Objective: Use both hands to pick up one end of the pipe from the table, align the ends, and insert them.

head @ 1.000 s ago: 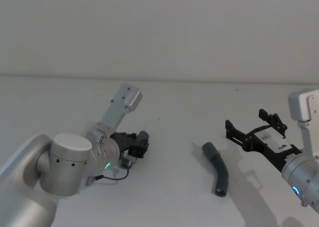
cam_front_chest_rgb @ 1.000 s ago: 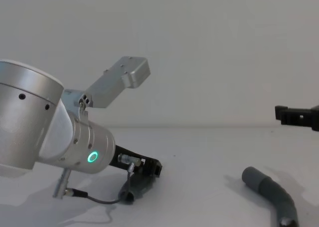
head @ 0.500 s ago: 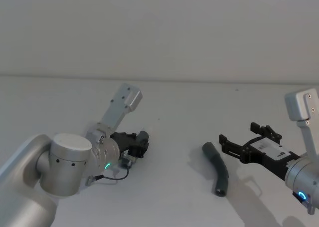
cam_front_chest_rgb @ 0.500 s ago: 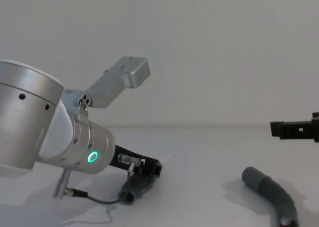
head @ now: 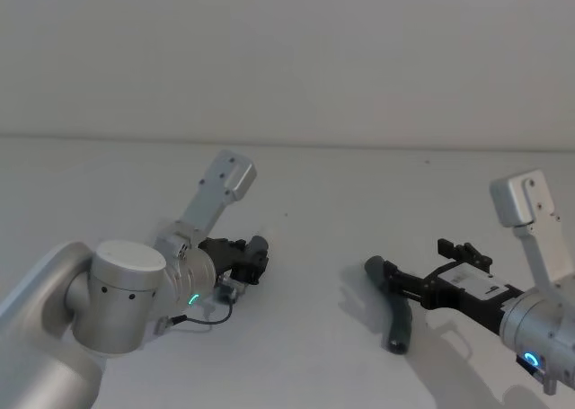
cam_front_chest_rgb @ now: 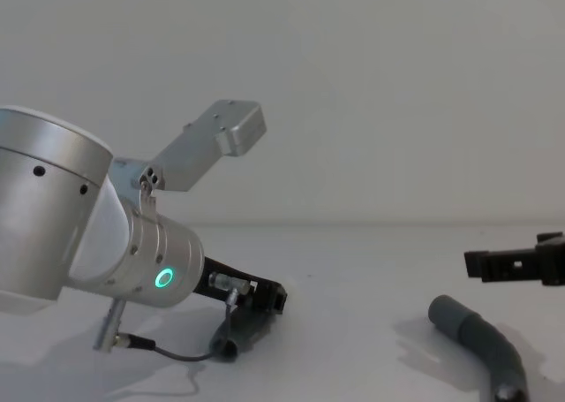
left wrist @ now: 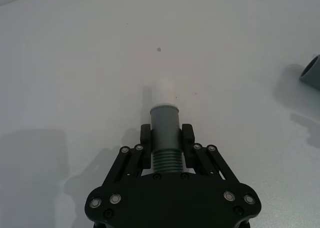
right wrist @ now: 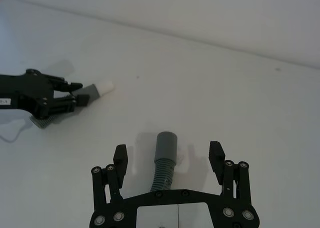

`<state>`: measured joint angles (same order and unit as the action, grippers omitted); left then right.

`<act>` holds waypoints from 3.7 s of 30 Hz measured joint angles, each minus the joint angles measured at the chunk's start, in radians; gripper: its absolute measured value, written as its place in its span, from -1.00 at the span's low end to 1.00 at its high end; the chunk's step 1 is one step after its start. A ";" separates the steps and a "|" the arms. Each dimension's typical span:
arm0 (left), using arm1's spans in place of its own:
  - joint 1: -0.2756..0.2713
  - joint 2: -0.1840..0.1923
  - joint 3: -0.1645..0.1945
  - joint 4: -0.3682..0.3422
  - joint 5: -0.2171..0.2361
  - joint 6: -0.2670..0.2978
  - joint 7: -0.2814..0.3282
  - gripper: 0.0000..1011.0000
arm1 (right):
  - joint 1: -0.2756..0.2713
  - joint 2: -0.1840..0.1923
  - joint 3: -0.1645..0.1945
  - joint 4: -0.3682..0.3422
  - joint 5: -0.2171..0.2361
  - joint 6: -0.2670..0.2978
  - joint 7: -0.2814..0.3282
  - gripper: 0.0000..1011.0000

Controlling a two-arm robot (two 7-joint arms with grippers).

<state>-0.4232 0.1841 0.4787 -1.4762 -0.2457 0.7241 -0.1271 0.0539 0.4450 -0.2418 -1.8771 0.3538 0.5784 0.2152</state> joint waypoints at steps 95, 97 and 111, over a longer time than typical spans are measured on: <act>0.000 0.000 0.001 0.000 0.002 0.000 0.000 -0.32 | 0.071 -0.086 -0.089 0.178 -0.093 0.052 0.012 -0.43; -0.001 0.000 0.002 -0.001 0.005 0.000 0.000 -0.32 | 0.069 -0.086 -0.087 0.177 -0.093 0.048 0.013 -0.43; -0.018 0.045 0.038 -0.044 0.050 -0.062 -0.034 -0.32 | 0.039 -0.070 -0.053 0.153 -0.094 -0.070 0.037 -0.43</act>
<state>-0.4414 0.2287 0.5163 -1.5202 -0.1952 0.6623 -0.1613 0.0926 0.3748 -0.2945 -1.7239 0.2593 0.5087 0.2525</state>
